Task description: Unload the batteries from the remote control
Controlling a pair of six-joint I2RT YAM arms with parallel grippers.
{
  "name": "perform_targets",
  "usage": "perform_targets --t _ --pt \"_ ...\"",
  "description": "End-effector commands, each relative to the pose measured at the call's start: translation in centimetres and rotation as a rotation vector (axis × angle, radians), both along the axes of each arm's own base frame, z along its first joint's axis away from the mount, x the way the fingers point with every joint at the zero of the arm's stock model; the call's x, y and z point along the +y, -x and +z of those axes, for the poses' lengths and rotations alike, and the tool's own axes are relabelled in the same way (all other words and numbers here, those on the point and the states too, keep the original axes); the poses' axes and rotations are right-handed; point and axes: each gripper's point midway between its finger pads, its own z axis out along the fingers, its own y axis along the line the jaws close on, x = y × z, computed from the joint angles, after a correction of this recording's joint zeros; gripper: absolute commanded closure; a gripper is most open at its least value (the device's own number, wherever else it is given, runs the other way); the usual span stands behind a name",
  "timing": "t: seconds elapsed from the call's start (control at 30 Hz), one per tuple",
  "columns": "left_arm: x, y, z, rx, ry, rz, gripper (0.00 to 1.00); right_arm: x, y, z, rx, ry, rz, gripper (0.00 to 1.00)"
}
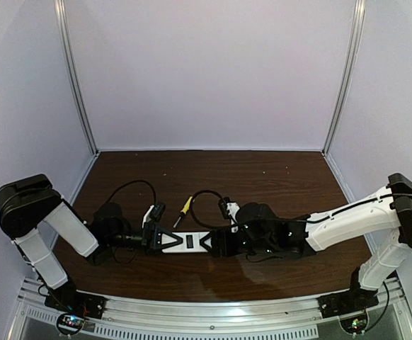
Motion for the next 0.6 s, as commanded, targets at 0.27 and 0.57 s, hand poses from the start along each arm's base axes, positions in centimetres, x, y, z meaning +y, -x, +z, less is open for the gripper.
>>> perform_targets --t 0.27,0.57 --pt "-0.62 -0.09 5.56 -0.277 0.135 -0.007 1.0 1.67 0.5 1.24 -0.021 -0.002 0.019 0.4" --pt "-0.6 -0.09 5.48 -0.279 0.132 -0.006 1.0 1.45 0.55 0.66 -0.049 0.078 -0.004 0.59"
